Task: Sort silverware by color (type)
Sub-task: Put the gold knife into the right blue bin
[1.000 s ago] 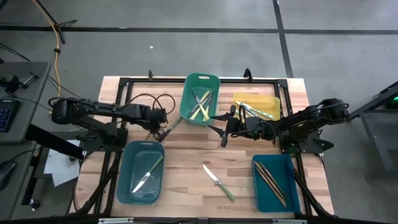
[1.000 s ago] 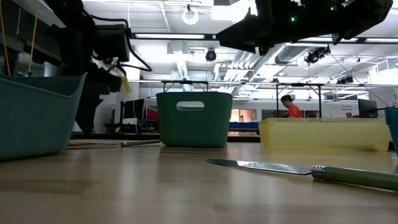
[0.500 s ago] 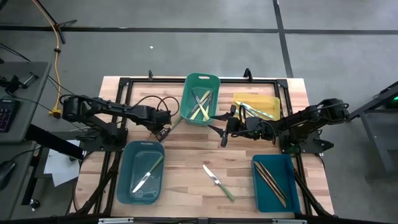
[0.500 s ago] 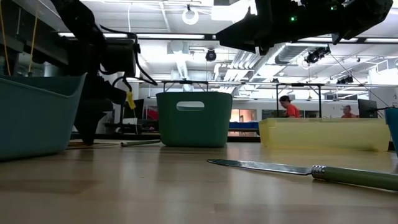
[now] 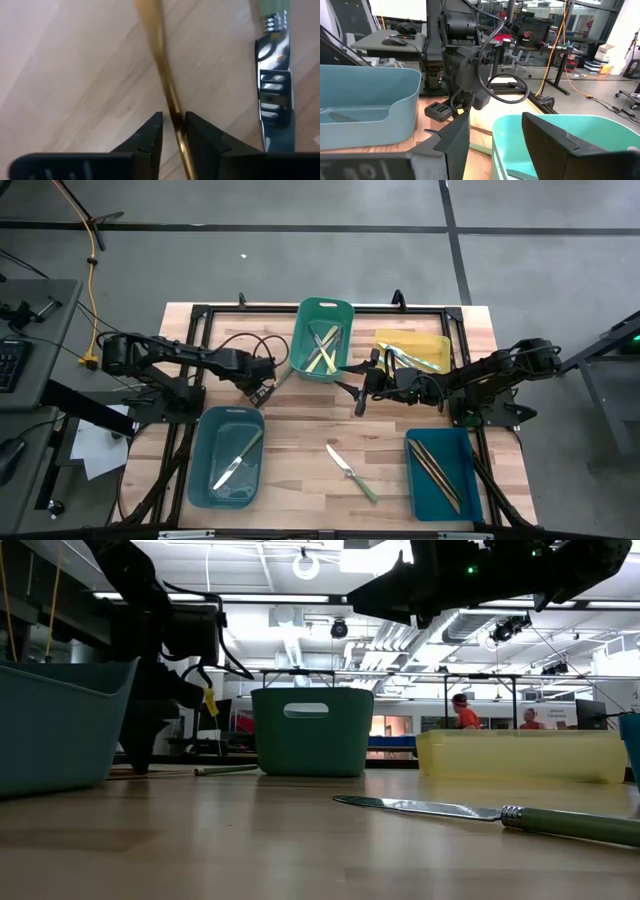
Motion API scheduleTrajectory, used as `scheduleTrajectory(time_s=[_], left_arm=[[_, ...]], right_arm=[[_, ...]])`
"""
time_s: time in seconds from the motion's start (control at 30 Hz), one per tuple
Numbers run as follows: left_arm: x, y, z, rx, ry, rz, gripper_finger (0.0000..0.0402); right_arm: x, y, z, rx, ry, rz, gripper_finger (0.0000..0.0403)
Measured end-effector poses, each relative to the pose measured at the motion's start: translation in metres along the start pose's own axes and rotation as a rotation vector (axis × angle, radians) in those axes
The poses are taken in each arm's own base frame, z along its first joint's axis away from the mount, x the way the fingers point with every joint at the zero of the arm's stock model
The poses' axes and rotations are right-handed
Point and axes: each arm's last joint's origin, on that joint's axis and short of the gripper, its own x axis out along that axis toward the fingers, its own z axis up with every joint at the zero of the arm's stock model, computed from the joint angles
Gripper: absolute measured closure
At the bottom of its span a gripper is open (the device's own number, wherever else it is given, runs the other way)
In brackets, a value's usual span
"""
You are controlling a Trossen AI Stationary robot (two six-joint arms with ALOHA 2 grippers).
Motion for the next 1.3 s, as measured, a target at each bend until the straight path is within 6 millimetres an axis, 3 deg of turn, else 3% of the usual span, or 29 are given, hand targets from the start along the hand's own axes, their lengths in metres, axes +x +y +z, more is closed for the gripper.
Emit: scheduleTrajectory(time_s=[0.2, 0.87, 1.3], left_arm=[[0.001, 0.001, -0.001, 0.04, 0.003, 0.012, 0.0391], [0.0, 0.002, 0.0, 0.043, -0.022, 0.053, 0.0398], [-0.022, 0.008, -0.003, 0.016, -0.125, 0.0, 0.0398]], right_arm=[[0.0, 0.0, 0.0, 0.0, -0.001, 0.005, 0.0226], [0.0, 0.0, 0.0, 0.0, 0.0, 0.003, 0.0226], [0.0, 0.0, 0.0, 0.0, 0.0, -0.002, 0.0226]])
